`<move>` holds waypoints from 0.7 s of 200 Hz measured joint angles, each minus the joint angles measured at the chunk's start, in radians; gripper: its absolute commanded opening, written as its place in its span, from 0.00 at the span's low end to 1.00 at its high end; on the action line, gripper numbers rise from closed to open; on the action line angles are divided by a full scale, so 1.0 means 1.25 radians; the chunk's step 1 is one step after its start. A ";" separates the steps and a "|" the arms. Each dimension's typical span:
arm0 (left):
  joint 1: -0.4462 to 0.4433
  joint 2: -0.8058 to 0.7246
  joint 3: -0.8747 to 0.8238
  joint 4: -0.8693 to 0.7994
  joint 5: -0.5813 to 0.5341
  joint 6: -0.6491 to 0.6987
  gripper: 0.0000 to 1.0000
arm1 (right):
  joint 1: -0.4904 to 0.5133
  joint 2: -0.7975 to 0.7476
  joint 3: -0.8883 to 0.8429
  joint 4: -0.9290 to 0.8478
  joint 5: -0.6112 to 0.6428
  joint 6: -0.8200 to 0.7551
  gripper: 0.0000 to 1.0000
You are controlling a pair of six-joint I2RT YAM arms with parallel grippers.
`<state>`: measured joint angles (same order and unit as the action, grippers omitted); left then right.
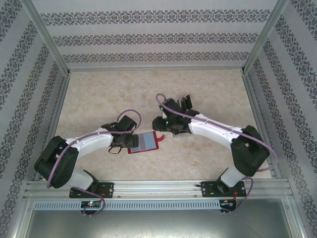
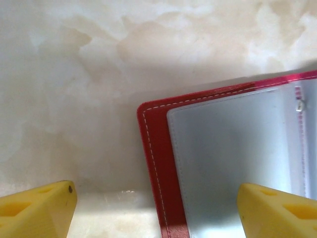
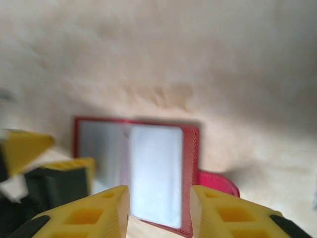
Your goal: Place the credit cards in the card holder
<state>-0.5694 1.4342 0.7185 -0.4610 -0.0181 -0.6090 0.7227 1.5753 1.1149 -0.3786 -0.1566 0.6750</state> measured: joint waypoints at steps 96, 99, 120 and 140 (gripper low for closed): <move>0.000 -0.049 0.041 -0.004 0.014 0.000 0.89 | -0.068 0.067 0.085 -0.231 0.177 -0.142 0.43; 0.000 -0.052 0.041 -0.004 0.013 0.000 0.89 | -0.068 0.070 0.086 -0.234 0.180 -0.143 0.43; 0.000 -0.072 0.041 -0.006 0.006 0.000 0.89 | -0.068 0.101 0.091 -0.253 0.208 -0.150 0.42; 0.000 -0.089 0.041 -0.009 -0.001 0.000 0.89 | -0.068 0.123 0.093 -0.261 0.228 -0.155 0.42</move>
<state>-0.5697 1.3231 0.7700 -0.4725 -0.0196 -0.6094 0.6373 1.7290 1.2308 -0.7052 0.1287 0.4808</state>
